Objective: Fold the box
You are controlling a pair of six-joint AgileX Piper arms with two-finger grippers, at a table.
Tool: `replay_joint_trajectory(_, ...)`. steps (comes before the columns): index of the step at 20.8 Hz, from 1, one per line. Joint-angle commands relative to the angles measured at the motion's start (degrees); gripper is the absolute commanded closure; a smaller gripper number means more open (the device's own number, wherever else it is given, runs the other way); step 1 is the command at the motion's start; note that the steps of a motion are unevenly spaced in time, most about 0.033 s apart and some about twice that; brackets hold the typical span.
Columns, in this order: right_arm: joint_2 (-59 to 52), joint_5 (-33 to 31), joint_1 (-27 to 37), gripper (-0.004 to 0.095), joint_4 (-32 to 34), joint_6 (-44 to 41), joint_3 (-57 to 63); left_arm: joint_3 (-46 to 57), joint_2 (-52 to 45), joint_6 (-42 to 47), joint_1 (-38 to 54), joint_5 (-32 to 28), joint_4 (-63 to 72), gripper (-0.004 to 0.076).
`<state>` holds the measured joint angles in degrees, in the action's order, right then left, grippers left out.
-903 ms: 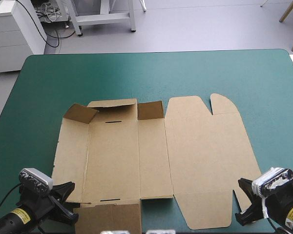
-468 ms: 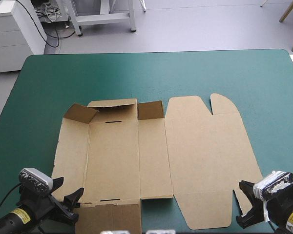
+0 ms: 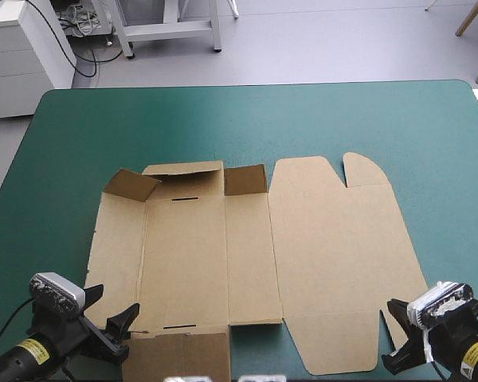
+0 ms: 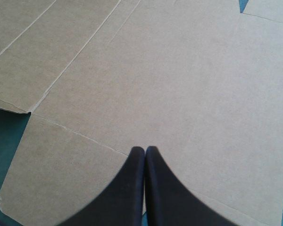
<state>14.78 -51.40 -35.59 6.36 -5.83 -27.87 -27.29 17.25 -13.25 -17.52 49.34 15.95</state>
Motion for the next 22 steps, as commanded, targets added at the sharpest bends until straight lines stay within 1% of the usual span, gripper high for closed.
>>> replay_joint_trajectory(1, 0.5, 3.8, 0.3, 0.0928, 0.5, 0.3, -1.5, -2.3, 1.0, 0.3, -0.3, -3.8, 1.5, 0.0195)
replay_joint_trajectory(2, 0.5, 3.8, 0.3, 0.0928, 0.5, 0.3, -1.5, -3.9, 2.3, 0.3, -0.3, -2.1, 1.5, 0.0195)
replay_joint_trajectory(6, 0.5, 3.8, 0.3, 0.0928, 0.5, 0.3, -1.5, -11.2, 8.6, 1.0, -0.3, 0.4, 1.1, 0.0195)
replay_joint_trajectory(7, 0.5, 3.8, 0.3, 0.0928, 0.5, 0.3, -1.5, -13.1, 10.7, 2.3, -0.3, 2.2, 0.4, 0.0195)
replay_joint_trajectory(8, 0.5, 3.8, 0.3, 0.0928, 0.5, 0.3, -1.5, -16.2, 14.5, 4.8, -0.3, 5.9, -1.1, 0.0195)
replay_joint_trajectory(9, 0.5, 3.8, 0.3, 0.0928, 0.5, 0.3, -1.5, -17.7, 16.0, 5.1, -0.3, 7.4, -1.2, 0.0195)
replay_joint_trajectory(10, 0.5, 3.8, 0.3, 0.0928, 0.4, 0.3, -1.5, -20.6, 19.8, 5.3, -0.3, 10.9, -1.2, 0.0195)
replay_joint_trajectory(11, 0.5, 3.7, 0.3, 0.0928, 0.4, 0.3, -1.5, -22.6, 22.6, 6.6, -0.3, 13.2, -1.6, 0.0195)
replay_joint_trajectory(16, 0.5, 3.7, 0.3, 0.0928, 0.4, 0.3, -1.5, -29.4, 32.5, 11.0, -0.3, 22.0, -7.4, 0.0195)
replay_joint_trajectory(18, 0.5, 3.7, 0.3, 0.0928, 0.4, 0.3, -1.5, -31.0, 34.8, 11.0, -0.3, 23.7, -8.9, 0.0195)
replay_joint_trajectory(22, 0.5, 3.7, 0.3, 0.0928, 0.4, 0.3, -1.5, -32.9, 35.8, 11.0, -0.2, 23.7, -11.4, 0.0195)
